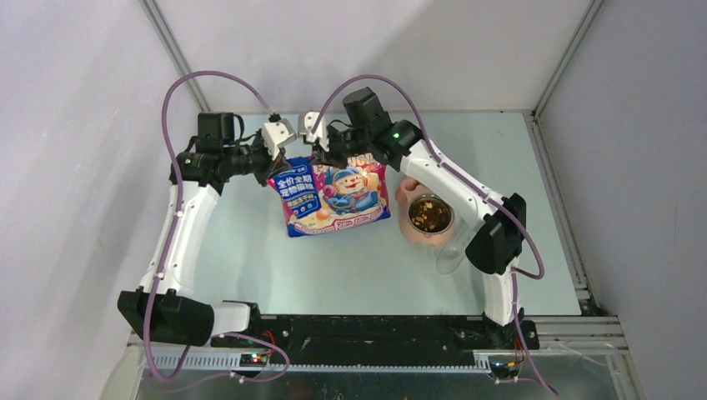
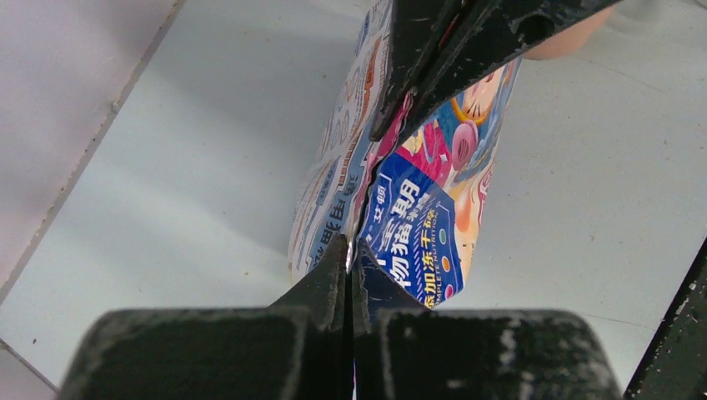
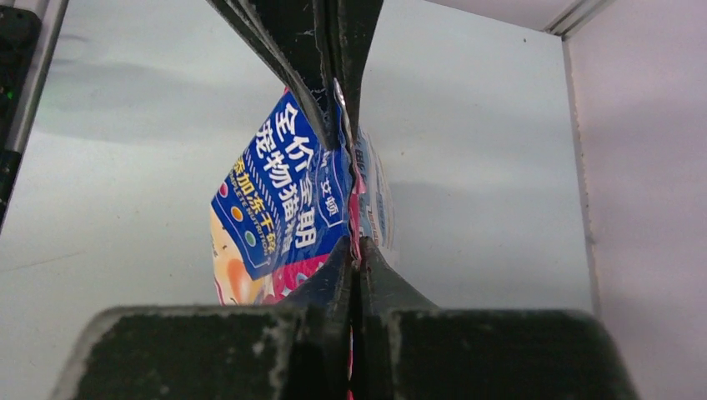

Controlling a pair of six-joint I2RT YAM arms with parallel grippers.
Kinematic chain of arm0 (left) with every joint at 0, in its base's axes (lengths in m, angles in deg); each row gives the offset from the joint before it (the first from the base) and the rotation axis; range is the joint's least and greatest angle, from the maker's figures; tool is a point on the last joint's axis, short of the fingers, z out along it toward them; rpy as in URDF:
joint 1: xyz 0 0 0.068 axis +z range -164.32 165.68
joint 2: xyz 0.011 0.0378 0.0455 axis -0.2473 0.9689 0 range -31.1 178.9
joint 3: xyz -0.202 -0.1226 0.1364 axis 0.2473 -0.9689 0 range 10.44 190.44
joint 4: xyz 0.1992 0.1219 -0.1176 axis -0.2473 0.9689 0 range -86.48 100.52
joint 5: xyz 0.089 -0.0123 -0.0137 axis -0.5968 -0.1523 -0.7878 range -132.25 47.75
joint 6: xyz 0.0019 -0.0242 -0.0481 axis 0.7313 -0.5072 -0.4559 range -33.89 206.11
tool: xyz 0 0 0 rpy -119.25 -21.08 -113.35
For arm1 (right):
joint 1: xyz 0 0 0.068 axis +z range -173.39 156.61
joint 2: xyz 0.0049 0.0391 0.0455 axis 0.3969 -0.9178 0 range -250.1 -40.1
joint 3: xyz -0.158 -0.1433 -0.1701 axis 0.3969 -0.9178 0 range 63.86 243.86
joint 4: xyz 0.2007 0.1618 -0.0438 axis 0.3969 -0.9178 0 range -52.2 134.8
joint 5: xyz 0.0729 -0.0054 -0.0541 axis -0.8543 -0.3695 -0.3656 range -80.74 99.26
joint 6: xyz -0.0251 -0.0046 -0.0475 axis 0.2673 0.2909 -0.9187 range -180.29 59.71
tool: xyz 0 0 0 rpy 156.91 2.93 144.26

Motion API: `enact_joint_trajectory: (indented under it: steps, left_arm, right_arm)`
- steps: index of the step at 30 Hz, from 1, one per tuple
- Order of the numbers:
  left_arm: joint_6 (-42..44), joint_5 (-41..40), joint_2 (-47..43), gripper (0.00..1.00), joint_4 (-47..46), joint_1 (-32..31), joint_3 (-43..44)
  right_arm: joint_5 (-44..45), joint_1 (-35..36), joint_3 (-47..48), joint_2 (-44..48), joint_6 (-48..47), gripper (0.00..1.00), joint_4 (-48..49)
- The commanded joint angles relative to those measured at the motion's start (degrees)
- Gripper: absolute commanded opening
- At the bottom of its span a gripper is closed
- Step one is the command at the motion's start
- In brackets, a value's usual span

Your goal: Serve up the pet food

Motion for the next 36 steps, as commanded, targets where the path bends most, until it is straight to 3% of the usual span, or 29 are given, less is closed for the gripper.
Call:
enact_joint_trajectory:
  steps: [1,5,8,10,12,15,16,21,22,23,25,26,27,28,31,34,35,36]
  left_arm:
    - [-3.0,3.9,-3.8,0.0,-5.1,0.1,0.5]
    - [-3.5,4.1,-3.9,0.0,-5.6,0.1,0.4]
    - [-3.8,4.2,-3.9,0.0,-5.8,0.1,0.3]
    - [-3.9,4.2,-3.9,0.0,-6.0,0.1,0.2]
    - [-4.1,4.2,-3.9,0.0,-6.3,0.1,0.2]
    - [-4.5,4.4,-3.9,0.0,-6.5,0.1,0.2]
    - [-4.5,4.4,-3.9,0.0,-6.6,0.1,0.2]
    - [-3.8,3.6,-4.1,0.0,-5.7,0.2,0.1]
    - [-3.6,3.6,-4.2,0.0,-5.7,0.3,0.1]
    - [-3.5,3.4,-4.2,0.0,-5.7,0.3,0.0]
    - [-3.5,3.2,-4.3,0.0,-5.7,0.4,0.0]
    - [-3.5,3.2,-4.3,0.0,-5.7,0.4,0.0]
    - [-3.4,3.1,-4.3,0.0,-5.6,0.5,0.0]
    - [-3.4,3.1,-4.3,0.0,-5.6,0.6,0.0]
    - [-3.3,2.8,-4.2,0.0,-5.6,0.7,-0.1]
    - [-3.3,2.7,-4.2,0.0,-5.6,0.9,-0.2]
    - [-3.3,2.6,-4.2,0.0,-5.6,0.9,-0.2]
    - [-3.3,2.5,-4.2,0.0,-5.5,1.0,-0.2]
  right_arm:
    - [4.0,1.3,3.1,-1.5,0.6,0.0,3.4]
    - [6.0,1.4,3.0,-1.3,3.4,0.0,5.1]
    - [6.3,1.6,2.7,-0.9,4.8,0.24,6.2]
    - [6.0,1.7,2.6,-0.9,5.6,0.28,6.5]
    - [5.4,1.8,2.5,-1.1,6.1,0.29,6.6]
    - [3.6,2.0,2.5,-1.4,6.1,0.01,5.8]
    - [2.9,2.0,2.5,-1.4,6.1,0.0,5.6]
    - [1.6,1.1,2.8,-0.7,5.6,0.0,4.2]
    - [1.6,0.9,2.8,-0.3,5.7,0.05,3.5]
    - [1.6,0.3,2.8,-0.1,5.6,0.21,2.9]
    - [1.8,-0.4,3.8,0.0,3.2,0.31,-0.5]
    - [1.9,-0.6,4.9,-0.1,1.0,0.28,-3.4]
    - [1.9,-1.2,6.0,-0.2,-0.9,0.1,-5.0]
    - [1.9,-2.0,6.4,-0.3,-1.3,0.01,-7.3]
    - [1.8,-3.6,6.7,0.0,-1.8,0.0,-9.7]
    - [4.6,-4.6,6.0,1.4,-1.9,0.25,-10.0]
    - [5.6,-4.8,5.7,1.6,-2.9,0.25,-10.1]
    - [5.8,-5.2,5.6,2.0,-3.6,0.14,-10.8]
